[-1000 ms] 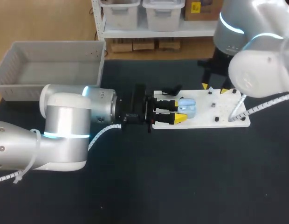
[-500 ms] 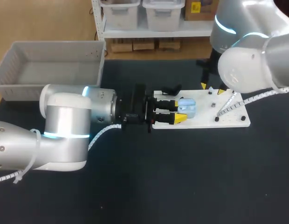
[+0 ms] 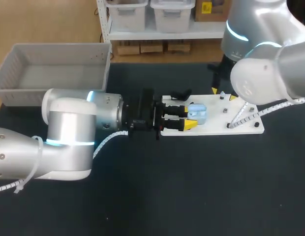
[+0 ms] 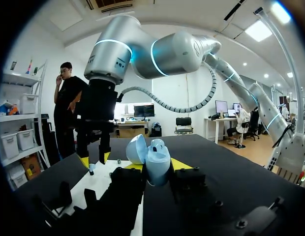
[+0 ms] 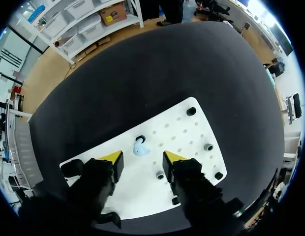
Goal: Pick up each earbud case from the left stands, insert the matching earbuds, close the lid, and place the case in the box.
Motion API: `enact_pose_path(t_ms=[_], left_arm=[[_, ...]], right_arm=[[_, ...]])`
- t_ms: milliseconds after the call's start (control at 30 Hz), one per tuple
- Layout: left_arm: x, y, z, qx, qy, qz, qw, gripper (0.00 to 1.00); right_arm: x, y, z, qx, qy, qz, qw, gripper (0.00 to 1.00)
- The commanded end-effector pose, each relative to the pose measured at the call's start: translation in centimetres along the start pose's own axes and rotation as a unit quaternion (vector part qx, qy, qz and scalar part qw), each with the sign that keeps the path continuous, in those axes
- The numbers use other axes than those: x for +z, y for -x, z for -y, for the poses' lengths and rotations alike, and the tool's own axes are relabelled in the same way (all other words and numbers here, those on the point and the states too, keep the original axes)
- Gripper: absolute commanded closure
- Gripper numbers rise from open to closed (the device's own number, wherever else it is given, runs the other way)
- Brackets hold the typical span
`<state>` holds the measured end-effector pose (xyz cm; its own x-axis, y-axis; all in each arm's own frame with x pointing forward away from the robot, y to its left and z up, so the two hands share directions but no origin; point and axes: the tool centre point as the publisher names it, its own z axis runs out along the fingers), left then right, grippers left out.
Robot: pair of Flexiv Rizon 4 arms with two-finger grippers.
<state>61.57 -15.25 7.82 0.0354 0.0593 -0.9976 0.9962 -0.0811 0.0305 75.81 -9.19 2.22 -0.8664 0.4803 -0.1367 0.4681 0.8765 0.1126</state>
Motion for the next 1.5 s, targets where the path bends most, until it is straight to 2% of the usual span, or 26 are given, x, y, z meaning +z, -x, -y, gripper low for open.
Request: enact_pose_path(t_ms=[33,933,1333,1367,1400,1433,1500], left_arm=[[0.0,-0.1,0.2,0.002,0.003,0.001,1.000,1.00],[0.0,-0.1,0.2,0.002,0.003,0.001,1.000,1.00],[0.0,-0.1,0.2,0.002,0.003,0.001,1.000,1.00],[0.0,-0.1,0.2,0.002,0.003,0.001,1.000,1.00],[0.0,-0.1,0.2,0.002,0.003,0.001,1.000,1.00],[0.0,-0.1,0.2,0.002,0.003,0.001,1.000,1.00],[0.0,-0.1,0.2,0.002,0.003,0.001,1.000,1.00]], right_arm=[[-1.0,-0.3,0.5,0.001,0.015,-0.004,1.000,0.00],[-1.0,-0.3,0.5,0.001,0.015,-0.004,1.000,0.00],[-0.5,-0.9,-0.1,-0.010,0.008,0.025,1.000,0.00],[-0.4,-0.8,-0.1,-0.009,0.008,0.027,1.000,0.11],[-0.2,-0.6,-0.1,-0.009,0.007,0.029,1.000,0.28],[-0.1,-0.5,-0.1,-0.008,0.007,0.029,1.000,0.34],[0.0,-0.2,-0.2,-0.006,0.007,0.031,0.999,0.33]])
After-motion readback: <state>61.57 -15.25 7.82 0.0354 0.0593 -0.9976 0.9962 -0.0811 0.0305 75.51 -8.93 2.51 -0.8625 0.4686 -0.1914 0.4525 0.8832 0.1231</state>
